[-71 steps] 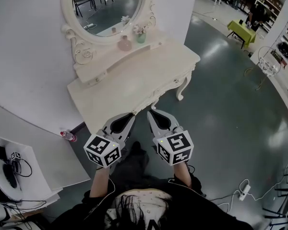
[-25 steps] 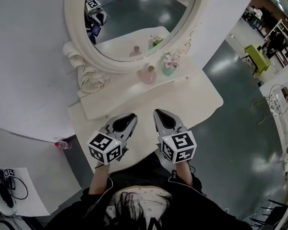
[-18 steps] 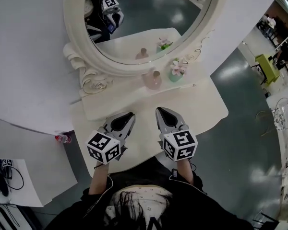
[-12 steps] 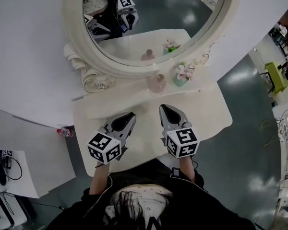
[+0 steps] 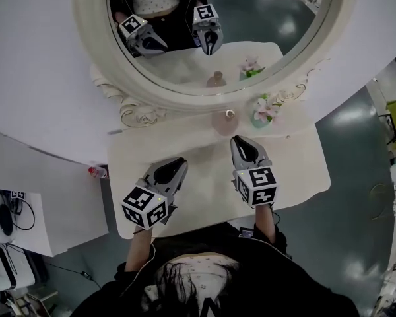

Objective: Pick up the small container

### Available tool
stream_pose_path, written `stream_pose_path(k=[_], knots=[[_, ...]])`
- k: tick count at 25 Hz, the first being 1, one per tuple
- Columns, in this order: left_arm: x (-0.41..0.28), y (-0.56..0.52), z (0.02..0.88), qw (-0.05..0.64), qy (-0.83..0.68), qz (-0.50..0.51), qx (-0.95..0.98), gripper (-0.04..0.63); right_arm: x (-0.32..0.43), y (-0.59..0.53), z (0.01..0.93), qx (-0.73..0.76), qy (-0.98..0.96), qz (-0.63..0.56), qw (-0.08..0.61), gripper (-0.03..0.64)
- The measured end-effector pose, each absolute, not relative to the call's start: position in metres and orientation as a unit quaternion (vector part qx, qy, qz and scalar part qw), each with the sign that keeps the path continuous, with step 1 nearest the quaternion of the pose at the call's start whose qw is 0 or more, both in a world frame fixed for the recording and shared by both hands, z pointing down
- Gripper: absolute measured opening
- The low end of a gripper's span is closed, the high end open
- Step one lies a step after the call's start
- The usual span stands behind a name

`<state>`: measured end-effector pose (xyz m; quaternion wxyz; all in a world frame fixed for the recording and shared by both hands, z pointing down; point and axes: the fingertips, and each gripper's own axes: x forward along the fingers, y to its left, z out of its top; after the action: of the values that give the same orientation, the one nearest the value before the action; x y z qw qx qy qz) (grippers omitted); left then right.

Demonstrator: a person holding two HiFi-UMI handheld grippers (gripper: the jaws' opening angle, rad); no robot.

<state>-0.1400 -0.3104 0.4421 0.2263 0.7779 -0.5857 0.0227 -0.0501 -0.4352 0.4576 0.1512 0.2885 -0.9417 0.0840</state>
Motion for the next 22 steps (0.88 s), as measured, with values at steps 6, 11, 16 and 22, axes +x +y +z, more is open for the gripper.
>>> stream_pose_path(k=[6, 11, 16, 22], knots=[[-0.145, -0.317, 0.445, 0.231, -0.605, 0.024, 0.761, 0.011, -0.06, -0.469, 0.474, 0.261, -0.948, 0.084, 0.162, 0.067], [-0.153, -0.313, 0.45, 0.242, -0.623, 0.031, 0.743, 0.012, -0.076, -0.486, 0.486, 0.235, -0.953, 0.077, 0.175, 0.111], [-0.16, -0.311, 0.453, 0.25, -0.635, 0.03, 0.73, 0.014, -0.089, -0.5, 0.493, 0.225, -0.955, 0.059, 0.185, 0.155], [-0.163, -0.309, 0.455, 0.254, -0.644, 0.029, 0.721, 0.014, -0.102, -0.507, 0.5, 0.213, -0.957, 0.057, 0.19, 0.156]])
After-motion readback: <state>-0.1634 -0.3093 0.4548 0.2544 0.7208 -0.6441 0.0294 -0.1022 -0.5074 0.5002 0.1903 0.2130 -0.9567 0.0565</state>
